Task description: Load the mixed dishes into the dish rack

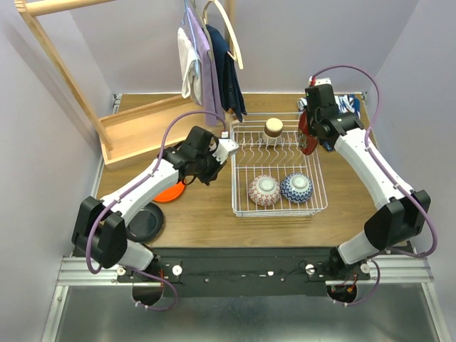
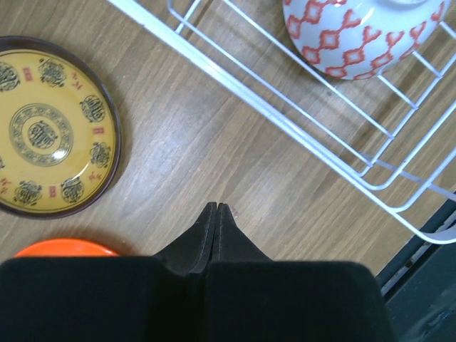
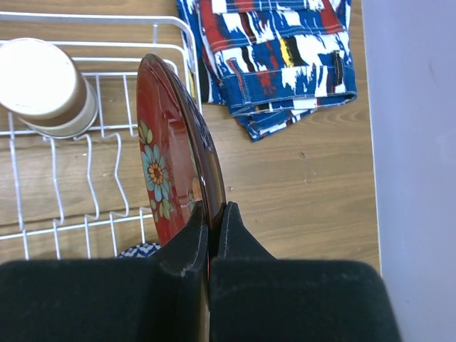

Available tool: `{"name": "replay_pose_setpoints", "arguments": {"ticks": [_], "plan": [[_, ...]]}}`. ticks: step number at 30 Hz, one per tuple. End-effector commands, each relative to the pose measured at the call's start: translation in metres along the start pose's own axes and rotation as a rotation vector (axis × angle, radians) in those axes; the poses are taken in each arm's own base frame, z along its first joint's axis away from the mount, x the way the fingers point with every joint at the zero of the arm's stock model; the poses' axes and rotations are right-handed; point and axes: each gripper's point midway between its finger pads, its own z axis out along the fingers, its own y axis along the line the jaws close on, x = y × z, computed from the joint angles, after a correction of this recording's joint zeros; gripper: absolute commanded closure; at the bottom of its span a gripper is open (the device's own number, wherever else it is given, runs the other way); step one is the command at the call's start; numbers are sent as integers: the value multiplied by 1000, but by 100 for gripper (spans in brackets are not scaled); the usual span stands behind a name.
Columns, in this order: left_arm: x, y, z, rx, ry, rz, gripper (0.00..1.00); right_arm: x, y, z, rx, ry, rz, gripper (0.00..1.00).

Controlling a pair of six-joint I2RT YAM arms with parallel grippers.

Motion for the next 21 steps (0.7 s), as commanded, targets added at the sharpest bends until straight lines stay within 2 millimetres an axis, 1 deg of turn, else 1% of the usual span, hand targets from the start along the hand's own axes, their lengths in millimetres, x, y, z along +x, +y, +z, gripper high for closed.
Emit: {"name": "replay_pose_setpoints", "arguments": {"ticks": [1, 7, 10, 11, 13, 16, 17, 18, 20, 21], "plan": [[-14, -14, 3, 59, -54, -4, 100, -14, -8, 2, 68, -29, 47, 100], [-6, -14, 0, 50, -42, 1, 100, -7, 3, 16, 54, 5, 60, 100], [-2, -15, -3, 46, -35, 2, 100, -3, 10, 26, 49, 23, 60, 99], [0, -16, -4, 48, -31, 2, 100, 2, 14, 33, 50, 40, 55, 100], [-1, -15, -8, 40, -38, 3, 100, 5, 17, 38, 52, 53, 58, 100], [4, -14, -11, 21, -37, 16, 100, 20, 25, 50, 47, 110, 36, 100], [7, -13, -12, 19, -33, 16, 94, 24, 27, 52, 42, 121, 33, 100], [12, -12, -13, 15, -23, 14, 80, 27, 29, 54, 39, 132, 34, 100], [19, -8, -14, -1, -7, 15, 67, 39, 35, 60, 24, 168, 27, 99], [26, -8, -15, -5, 7, 8, 56, 42, 38, 62, 16, 178, 22, 100]]}}
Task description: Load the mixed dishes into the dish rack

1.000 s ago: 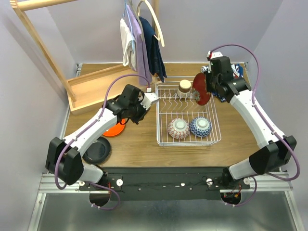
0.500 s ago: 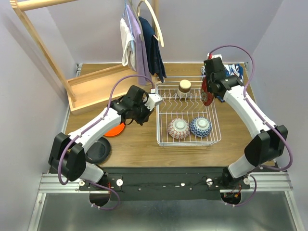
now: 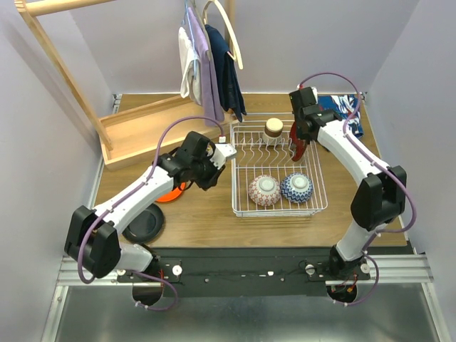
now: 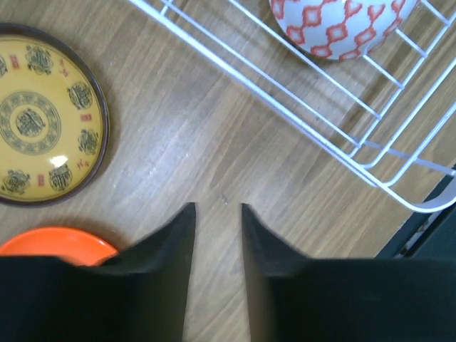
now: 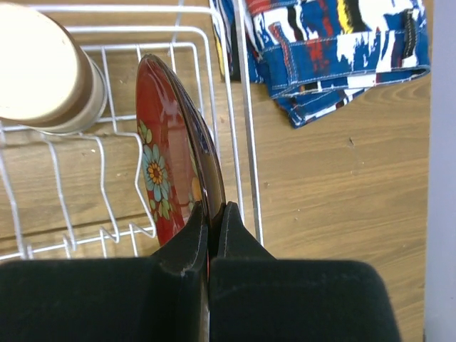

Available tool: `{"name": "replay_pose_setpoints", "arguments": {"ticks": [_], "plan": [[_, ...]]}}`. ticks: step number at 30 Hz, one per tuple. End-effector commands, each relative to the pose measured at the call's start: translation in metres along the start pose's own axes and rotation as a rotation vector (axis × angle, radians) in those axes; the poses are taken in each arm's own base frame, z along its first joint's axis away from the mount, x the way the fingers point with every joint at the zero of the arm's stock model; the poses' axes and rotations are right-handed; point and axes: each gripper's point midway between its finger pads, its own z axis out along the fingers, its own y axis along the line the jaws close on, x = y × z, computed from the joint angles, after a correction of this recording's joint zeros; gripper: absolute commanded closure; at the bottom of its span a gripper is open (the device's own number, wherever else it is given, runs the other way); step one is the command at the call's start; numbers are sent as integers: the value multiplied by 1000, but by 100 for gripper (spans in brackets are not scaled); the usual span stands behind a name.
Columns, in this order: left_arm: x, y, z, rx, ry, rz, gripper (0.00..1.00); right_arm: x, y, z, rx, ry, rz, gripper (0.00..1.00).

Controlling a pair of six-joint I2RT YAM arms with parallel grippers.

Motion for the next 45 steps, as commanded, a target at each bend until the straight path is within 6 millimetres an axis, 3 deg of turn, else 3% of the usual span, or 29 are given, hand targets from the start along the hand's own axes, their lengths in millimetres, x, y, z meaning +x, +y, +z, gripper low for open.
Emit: {"name": "replay_pose_setpoints", "arguments": {"ticks": [1, 3, 4, 5, 8, 14, 20, 23, 26, 28, 34, 41, 45], "plan": [[21, 6, -10, -39, 41, -7, 52, 12, 9, 13, -12, 50, 1, 99], [29, 10, -13, -59, 53, -41, 48, 13, 15, 15, -40, 60, -8, 98], [33, 13, -14, -70, 56, -64, 47, 13, 19, 16, -58, 62, -9, 93], [37, 15, -15, -82, 59, -93, 43, 13, 21, 17, -66, 65, -9, 77], [55, 16, -16, -103, 95, -155, 39, 2, 22, 11, -92, 39, -8, 49], [73, 43, -35, -184, 140, -121, 29, -20, 16, -20, -145, -29, -7, 31], [91, 82, -69, -297, 209, -3, 21, -23, 6, -53, -200, -82, 9, 26], [118, 115, -87, -434, 263, -21, 19, -18, 2, -61, -212, -107, 4, 24], [141, 142, -104, -501, 291, -126, 17, -11, 0, -64, -220, -119, 9, 23], [155, 158, -111, -514, 304, -214, 17, -9, 16, -73, -333, -123, -26, 20], [151, 181, -99, -428, 222, -379, 20, -5, 49, -107, -596, -128, -46, 16], [163, 199, -71, -355, 177, -569, 23, 1, 49, -110, -608, -124, -56, 15], [170, 218, -63, -416, 185, -678, 28, -3, 43, -109, -579, -144, -69, 15]]}}
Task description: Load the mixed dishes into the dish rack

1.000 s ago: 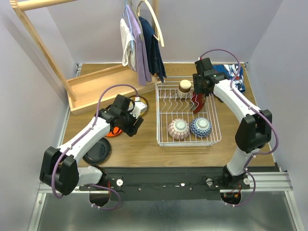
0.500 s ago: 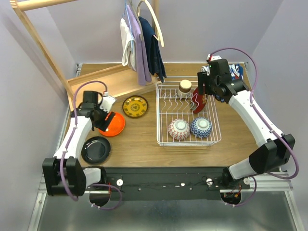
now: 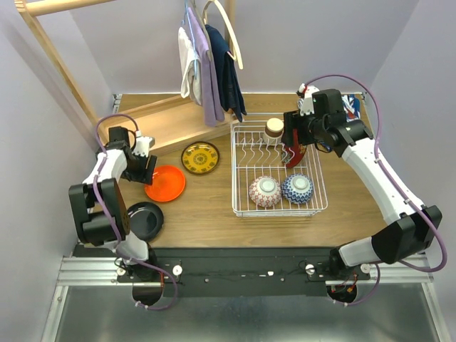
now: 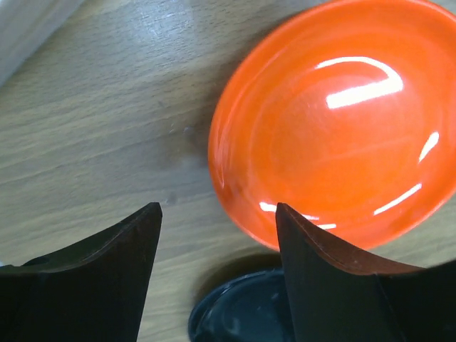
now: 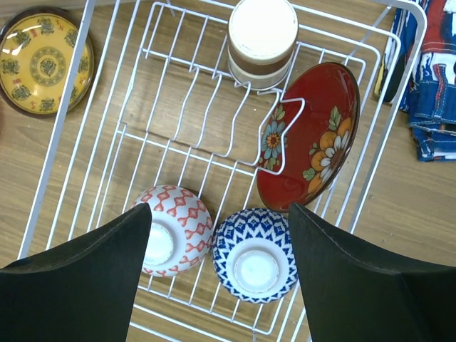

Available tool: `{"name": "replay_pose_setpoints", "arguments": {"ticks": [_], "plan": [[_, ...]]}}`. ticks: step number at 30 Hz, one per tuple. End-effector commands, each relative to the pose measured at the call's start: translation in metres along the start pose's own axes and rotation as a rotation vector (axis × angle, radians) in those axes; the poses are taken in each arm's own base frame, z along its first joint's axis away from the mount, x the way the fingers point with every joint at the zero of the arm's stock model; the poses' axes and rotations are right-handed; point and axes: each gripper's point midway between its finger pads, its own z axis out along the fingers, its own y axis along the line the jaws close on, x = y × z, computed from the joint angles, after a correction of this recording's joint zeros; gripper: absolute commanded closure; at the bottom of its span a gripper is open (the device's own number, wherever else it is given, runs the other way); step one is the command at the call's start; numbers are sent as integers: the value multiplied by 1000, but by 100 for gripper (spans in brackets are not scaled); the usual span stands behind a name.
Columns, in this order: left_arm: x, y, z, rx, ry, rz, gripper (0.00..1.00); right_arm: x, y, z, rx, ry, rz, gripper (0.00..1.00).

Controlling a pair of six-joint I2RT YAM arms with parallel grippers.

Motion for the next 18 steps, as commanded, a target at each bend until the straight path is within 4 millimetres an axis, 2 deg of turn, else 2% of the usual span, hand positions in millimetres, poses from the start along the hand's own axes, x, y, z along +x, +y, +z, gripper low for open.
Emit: {"name": "replay_pose_setpoints", "arguments": {"ticks": [1, 8, 9, 14, 17, 18], "plan": [[-23, 5, 9, 4, -58, -139, 28, -2, -2, -5, -3, -20, -34, 15], [-27, 4, 26, 38, -46, -191, 39, -4, -5, -4, 10, -25, -62, 15], [-24, 2, 30, 51, -43, -192, 43, -3, -4, -4, 9, -22, -64, 15], [-11, -1, 42, 63, 1, -211, 48, -3, -3, -1, 0, -17, -64, 15], [-5, -7, 45, 84, 1, -199, 61, -5, 0, 0, -14, -18, -64, 15], [-4, -8, 45, 93, 0, -199, 71, -6, 0, 1, -17, -20, -64, 16]]}}
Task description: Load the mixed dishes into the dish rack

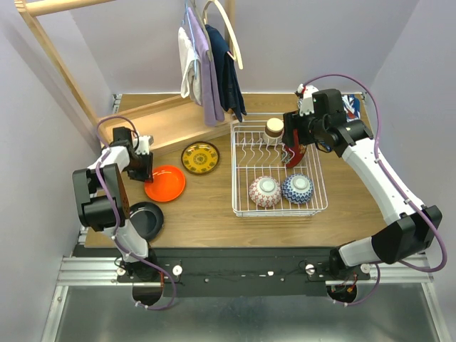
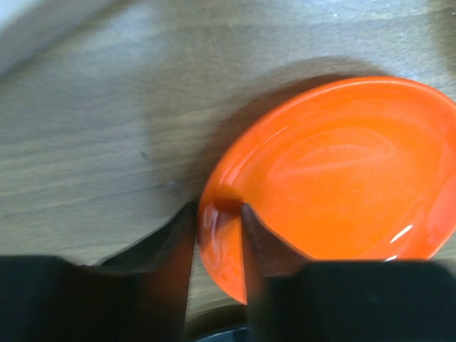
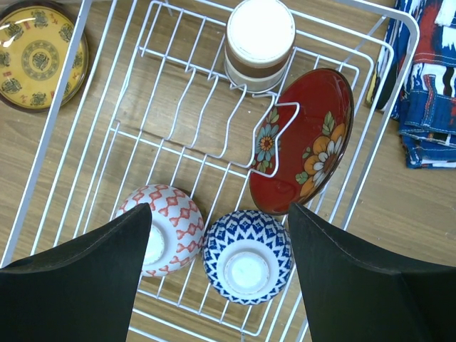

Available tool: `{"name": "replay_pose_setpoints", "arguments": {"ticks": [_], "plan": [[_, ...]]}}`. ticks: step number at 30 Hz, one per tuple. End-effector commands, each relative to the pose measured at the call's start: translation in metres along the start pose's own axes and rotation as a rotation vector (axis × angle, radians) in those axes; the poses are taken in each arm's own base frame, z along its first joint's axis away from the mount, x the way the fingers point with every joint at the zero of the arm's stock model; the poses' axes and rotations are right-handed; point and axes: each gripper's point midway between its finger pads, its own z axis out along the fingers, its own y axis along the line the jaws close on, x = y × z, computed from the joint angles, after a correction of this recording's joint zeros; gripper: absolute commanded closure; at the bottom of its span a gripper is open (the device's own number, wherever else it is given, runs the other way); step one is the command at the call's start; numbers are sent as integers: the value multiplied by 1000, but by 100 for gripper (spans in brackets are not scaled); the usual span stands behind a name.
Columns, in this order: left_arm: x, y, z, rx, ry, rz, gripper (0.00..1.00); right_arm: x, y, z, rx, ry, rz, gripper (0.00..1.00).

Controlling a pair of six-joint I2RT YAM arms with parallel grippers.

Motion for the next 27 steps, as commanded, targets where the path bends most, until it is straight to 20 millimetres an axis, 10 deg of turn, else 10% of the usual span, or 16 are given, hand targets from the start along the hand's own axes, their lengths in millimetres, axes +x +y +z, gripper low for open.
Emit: {"name": "replay_pose_setpoints", "arguments": {"ticks": [1, 6, 11, 20, 27], "plan": [[9, -12, 5, 74, -4, -9, 76, -6, 2, 1, -18, -17, -15, 16], [12, -17, -10, 69, -34, 11, 100, -3, 8, 3, -53, -9, -15, 16], [-14, -32, -47, 113, -168, 143, 100, 3, 24, 3, -157, 7, -63, 16], [-41, -110, -138, 417, -349, 503, 100, 2, 97, -18, -666, 6, -246, 25], [-52, -169, -201, 530, -447, 725, 100, -22, 118, -17, -806, -107, -295, 25]]}}
